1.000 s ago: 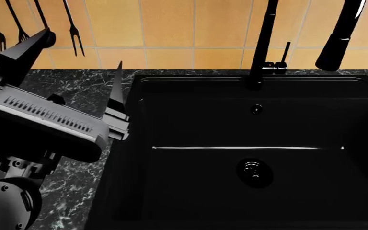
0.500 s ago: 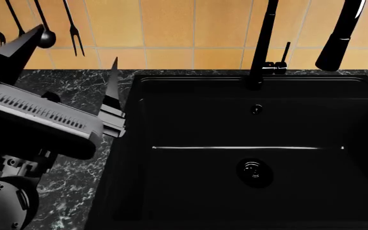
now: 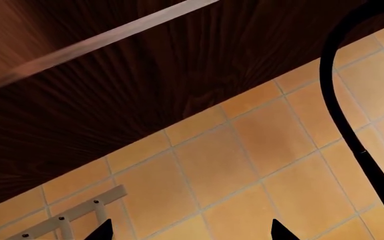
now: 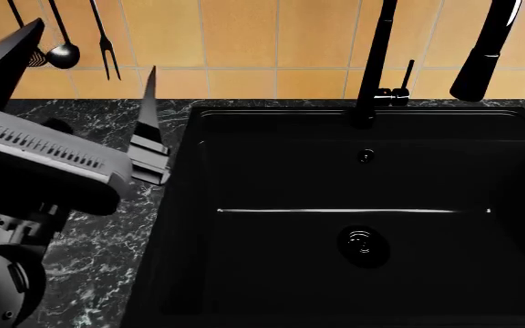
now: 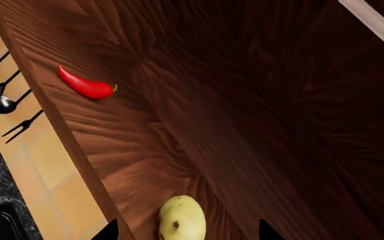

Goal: Pick the chili pepper, potato from the counter and place them in the cabinet. Then close the cabinet.

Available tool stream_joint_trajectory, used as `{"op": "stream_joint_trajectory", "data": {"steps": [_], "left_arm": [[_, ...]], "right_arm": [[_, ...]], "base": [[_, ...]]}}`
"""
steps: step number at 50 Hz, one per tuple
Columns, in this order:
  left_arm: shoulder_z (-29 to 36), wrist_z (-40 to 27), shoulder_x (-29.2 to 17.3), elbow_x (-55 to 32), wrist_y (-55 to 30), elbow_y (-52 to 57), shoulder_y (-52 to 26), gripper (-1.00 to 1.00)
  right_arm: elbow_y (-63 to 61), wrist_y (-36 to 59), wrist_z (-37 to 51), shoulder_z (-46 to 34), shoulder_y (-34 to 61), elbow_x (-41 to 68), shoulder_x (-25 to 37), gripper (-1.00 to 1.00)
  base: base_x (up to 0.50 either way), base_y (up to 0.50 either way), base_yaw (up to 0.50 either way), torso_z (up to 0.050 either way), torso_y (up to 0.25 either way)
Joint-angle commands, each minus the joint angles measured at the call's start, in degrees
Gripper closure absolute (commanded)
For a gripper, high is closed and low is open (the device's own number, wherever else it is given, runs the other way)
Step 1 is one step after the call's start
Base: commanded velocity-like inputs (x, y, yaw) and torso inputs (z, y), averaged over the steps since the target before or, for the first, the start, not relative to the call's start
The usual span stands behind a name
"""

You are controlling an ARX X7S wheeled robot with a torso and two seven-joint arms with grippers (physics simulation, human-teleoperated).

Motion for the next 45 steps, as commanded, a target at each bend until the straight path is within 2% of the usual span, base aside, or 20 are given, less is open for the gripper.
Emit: {"op": "stream_joint_trajectory", "data": {"steps": [1,20,45], "left_arm": [[-0.6,-0.1,-0.3,-0.4,0.1,0.0,-0.2,-1.00],[-0.7,-0.1,-0.4,0.0,0.4,-0.2,0.3,-1.00],[-1.2,-0.2,-0.8,-0.3,0.6,-0.4,0.6,-1.00]], "right_arm": [[-16.8,7.3,-2.8,-10.8,-4.6,11.9,7.9,-1.00],[-36.6,11.7,-2.1,-16.5,-11.1,26.0,17.3,-1.00],[-51.3,11.3,-1.1,-18.2,-21.2,39.2,26.1,-1.00]], "base": [[0.00,0.00,0.00,0.000,0.000],[0.00,0.00,0.00,0.000,0.000],[0.00,0.00,0.00,0.000,0.000]]}}
